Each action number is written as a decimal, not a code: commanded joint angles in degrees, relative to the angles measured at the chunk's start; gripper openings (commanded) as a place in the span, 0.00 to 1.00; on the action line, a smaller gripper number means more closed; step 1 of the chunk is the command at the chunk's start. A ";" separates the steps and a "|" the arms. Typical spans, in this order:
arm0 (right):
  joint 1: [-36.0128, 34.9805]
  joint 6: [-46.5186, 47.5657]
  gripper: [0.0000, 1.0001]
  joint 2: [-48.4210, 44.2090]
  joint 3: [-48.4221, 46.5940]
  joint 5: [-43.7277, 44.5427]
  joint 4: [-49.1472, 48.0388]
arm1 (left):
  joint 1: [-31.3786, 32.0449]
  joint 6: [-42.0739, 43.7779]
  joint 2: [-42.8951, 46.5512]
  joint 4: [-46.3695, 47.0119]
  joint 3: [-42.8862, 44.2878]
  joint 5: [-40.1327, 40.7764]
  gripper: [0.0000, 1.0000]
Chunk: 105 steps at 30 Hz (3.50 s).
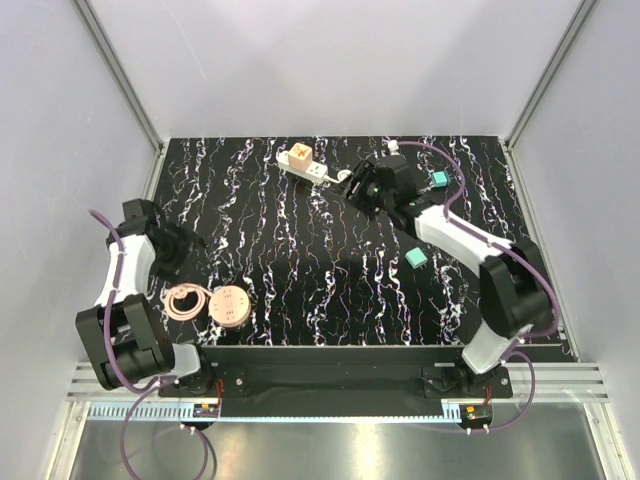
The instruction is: Insert the plug
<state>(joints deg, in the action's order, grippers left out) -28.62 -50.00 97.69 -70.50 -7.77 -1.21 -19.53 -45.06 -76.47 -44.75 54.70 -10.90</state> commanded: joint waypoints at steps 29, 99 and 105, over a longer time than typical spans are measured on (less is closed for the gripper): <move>-1.44 9.04 0.64 -15.07 9.68 0.65 -0.28 | 29.19 -7.67 -14.06 11.97 0.67 9.31 0.89; 18.60 57.38 0.63 39.94 -48.05 8.66 30.74 | 40.27 27.13 16.97 25.94 -0.82 -5.28 0.99; 18.43 56.85 0.36 39.51 -47.63 7.95 32.15 | 40.27 27.04 15.65 26.03 -0.73 -5.80 0.99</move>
<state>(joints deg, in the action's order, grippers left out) -10.33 6.17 138.17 -116.81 1.39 29.50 20.84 -17.89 -60.29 -20.12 53.89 -17.12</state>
